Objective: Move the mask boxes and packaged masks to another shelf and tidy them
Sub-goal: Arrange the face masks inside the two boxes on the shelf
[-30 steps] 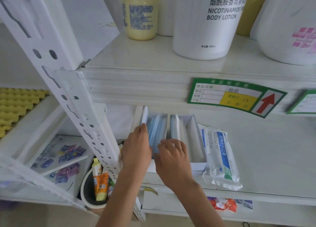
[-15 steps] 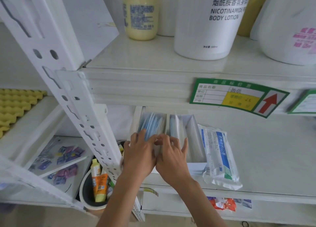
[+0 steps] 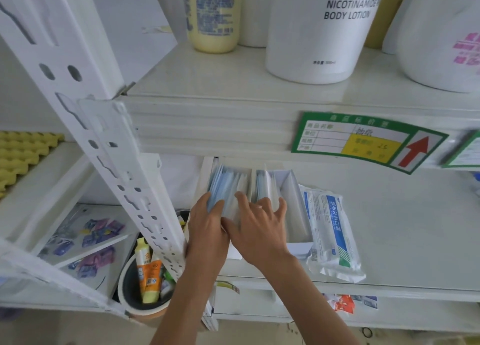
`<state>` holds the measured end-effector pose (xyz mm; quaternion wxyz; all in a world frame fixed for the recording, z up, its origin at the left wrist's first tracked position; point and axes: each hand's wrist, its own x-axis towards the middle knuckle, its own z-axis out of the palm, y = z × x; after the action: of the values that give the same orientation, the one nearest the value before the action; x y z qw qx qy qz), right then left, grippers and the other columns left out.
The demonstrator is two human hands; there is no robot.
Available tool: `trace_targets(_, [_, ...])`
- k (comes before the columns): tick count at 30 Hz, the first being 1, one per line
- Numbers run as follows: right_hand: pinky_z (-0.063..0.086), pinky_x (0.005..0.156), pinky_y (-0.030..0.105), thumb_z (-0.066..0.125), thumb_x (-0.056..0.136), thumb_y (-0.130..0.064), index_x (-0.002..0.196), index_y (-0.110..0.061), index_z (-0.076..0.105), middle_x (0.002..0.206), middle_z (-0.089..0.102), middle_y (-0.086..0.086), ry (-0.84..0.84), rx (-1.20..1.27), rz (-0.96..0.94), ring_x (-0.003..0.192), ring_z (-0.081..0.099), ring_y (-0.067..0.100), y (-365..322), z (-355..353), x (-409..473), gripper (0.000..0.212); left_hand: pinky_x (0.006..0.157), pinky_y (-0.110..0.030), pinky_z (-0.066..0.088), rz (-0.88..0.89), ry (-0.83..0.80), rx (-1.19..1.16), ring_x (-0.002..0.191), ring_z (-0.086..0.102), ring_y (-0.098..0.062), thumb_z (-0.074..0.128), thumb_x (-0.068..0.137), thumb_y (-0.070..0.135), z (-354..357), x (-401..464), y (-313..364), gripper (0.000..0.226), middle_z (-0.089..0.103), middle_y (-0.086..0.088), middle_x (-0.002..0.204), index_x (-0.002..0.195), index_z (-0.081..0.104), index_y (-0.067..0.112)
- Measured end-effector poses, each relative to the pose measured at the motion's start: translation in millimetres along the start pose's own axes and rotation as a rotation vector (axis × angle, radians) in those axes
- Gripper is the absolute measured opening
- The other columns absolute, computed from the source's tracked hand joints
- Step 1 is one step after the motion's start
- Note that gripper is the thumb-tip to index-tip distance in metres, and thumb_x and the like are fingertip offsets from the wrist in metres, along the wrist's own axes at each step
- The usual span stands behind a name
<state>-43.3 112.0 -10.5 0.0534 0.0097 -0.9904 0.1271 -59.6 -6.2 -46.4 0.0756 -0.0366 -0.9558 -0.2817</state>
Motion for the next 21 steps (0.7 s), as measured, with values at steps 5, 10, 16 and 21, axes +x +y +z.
trace_targets(5, [0.013, 0.109, 0.059, 0.041, 0.094, -0.06, 0.135, -0.027, 0.043, 0.101, 0.072, -0.001, -0.016, -0.08, -0.018, 0.12, 0.049, 0.029, -2.4, 2.8, 3.8, 0.053, 0.115, -0.052, 0.038, 0.0, -0.011, 0.0, 0.146, 0.033, -0.041, 0.061, 0.09, -0.003, 5.9, -1.3, -5.3, 0.027, 0.037, -0.024, 0.156, 0.116, 0.067, -0.006])
trace_targets(10, [0.018, 0.104, 0.05, 0.054, 0.087, -0.031, 0.114, -0.027, 0.064, 0.106, 0.073, -0.006, 0.011, -0.053, -0.01, 0.117, 0.048, 0.025, 2.1, 6.2, 5.0, 0.029, 0.119, -0.043, 0.033, -0.004, -0.026, 0.0, 0.148, 0.023, -0.034, 0.057, 0.094, 0.007, 2.6, -4.1, -1.2, 0.034, 0.027, -0.016, 0.162, 0.126, 0.06, -0.003])
trace_targets(16, [0.025, 0.09, 0.034, 0.06, 0.082, -0.029, 0.112, -0.038, 0.069, 0.094, 0.07, -0.017, 0.015, 0.3, 0.165, 0.106, 0.048, 0.013, 8.3, 4.8, 10.0, 0.032, 0.115, -0.042, 0.037, -0.022, 0.011, -0.05, 0.146, 0.03, -0.036, 0.057, 0.089, -0.005, 5.2, -3.7, -2.5, 0.04, 0.034, -0.017, 0.158, 0.128, 0.061, -0.003])
trace_targets(21, [0.03, 0.098, 0.031, 0.065, 0.082, -0.029, 0.103, -0.04, 0.069, 0.088, 0.068, -0.019, 0.04, 0.558, 0.279, 0.093, 0.059, 0.01, 24.9, -2.7, 12.6, 0.024, 0.114, -0.04, 0.037, -0.003, 0.004, -0.005, 0.147, 0.03, -0.031, 0.059, 0.092, 0.002, 9.4, -3.0, -5.5, 0.045, 0.034, -0.012, 0.159, 0.137, 0.059, 0.006])
